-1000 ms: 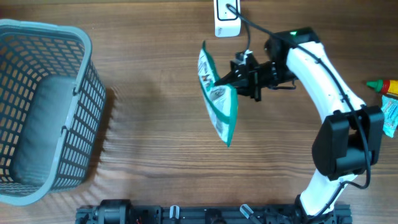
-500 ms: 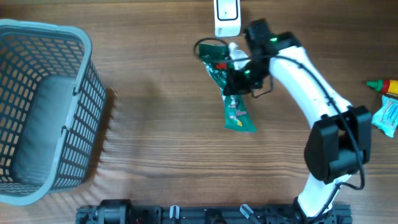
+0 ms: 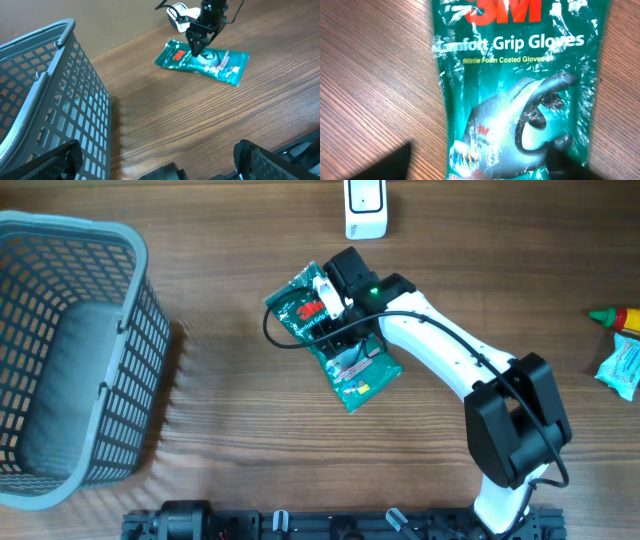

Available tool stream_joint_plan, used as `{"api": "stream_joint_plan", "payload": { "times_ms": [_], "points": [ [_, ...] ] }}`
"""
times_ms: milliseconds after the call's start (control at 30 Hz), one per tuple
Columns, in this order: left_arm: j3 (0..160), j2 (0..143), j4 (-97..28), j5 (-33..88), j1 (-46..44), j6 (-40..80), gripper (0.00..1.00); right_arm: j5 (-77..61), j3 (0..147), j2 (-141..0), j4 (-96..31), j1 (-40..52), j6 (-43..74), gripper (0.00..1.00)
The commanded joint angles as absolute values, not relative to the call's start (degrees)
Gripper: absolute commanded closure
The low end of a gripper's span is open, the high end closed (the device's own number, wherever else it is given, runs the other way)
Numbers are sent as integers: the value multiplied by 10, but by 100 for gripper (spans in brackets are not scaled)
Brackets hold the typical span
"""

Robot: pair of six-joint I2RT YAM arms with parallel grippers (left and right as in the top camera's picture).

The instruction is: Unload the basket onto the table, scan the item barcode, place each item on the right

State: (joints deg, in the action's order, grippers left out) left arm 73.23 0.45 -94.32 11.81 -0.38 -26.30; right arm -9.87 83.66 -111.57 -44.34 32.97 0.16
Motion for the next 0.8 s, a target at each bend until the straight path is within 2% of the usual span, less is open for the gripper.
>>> {"api": "stream_joint_plan", "payload": {
  "times_ms": [0,233,500,700,767],
  "points": [
    [732,3,-942,117,-5,-266,0,-52,832,-1122,-425,328,2,0],
    [732,3,-942,117,-5,-266,0,85,831,-1129,-395,397,15,0],
    [732,3,-942,117,-5,-266,0,219,831,-1230,-399,471,52,0],
    [732,3,-942,117,-5,-266,0,206,831,-1270,-404,447,62,0],
    [732,3,-942,117,-5,-266,0,95,831,-1272,-416,429,53,0]
  ]
}}
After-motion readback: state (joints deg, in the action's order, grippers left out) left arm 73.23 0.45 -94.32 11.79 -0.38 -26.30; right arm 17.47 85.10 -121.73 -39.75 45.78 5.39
